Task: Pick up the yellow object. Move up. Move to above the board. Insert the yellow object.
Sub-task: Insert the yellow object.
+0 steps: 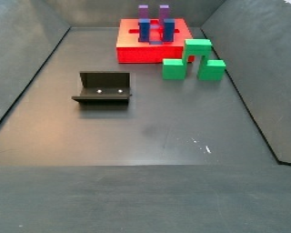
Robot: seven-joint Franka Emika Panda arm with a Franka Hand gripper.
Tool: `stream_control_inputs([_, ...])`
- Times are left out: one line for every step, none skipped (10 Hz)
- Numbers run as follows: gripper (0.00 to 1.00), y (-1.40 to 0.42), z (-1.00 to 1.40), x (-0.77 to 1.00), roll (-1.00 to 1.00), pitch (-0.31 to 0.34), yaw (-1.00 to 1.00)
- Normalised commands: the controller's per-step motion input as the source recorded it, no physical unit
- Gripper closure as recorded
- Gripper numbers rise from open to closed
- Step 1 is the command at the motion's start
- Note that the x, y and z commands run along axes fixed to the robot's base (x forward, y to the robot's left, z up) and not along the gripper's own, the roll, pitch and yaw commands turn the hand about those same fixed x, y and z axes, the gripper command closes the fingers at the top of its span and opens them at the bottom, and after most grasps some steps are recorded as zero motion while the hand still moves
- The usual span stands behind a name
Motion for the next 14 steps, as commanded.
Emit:
stream_control_inputs([1.0,-0.11,-0.99,0.09,0.13,0.029,0.0])
stream_control_inputs([1.0,-0.2,-1.0,0.04,0.13,0.0,0.05])
stream_control_inputs([1.0,-0.22,-1.0,0.03,0.13,0.0,0.13])
stream_control_inputs([1.0,-0.15,-0.91,0.05,0.04,-0.043,0.18])
stream_control_inputs([1.0,0.0,-0.69,0.16,-0.08,-0.13,0.2])
stream_control_inputs([1.0,0.0,-0.58,0.0,-0.14,-0.193,0.15])
stream_control_inputs([1.0,0.0,-0.44,0.0,-0.1,-0.154,0.1])
stream_control_inputs([1.0,-0.05,-0.39,-0.06,-0.05,-0.139,0.04])
stream_control_inputs([1.0,-0.2,-0.13,-0.03,0.0,-0.106,0.0])
stream_control_inputs([1.0,-0.18,-0.12,0.0,0.11,-0.096,0.0])
stream_control_inputs([1.0,-0.14,-0.12,0.08,0.21,-0.044,0.0])
stream_control_inputs([1.0,-0.13,-0.1,0.0,0.3,-0.036,0.0])
stream_control_inputs([1.0,-0.09,-0.15,0.09,0.3,-0.036,0.0])
stream_control_inputs([1.0,-0.07,-0.11,0.13,0.35,-0.044,0.0])
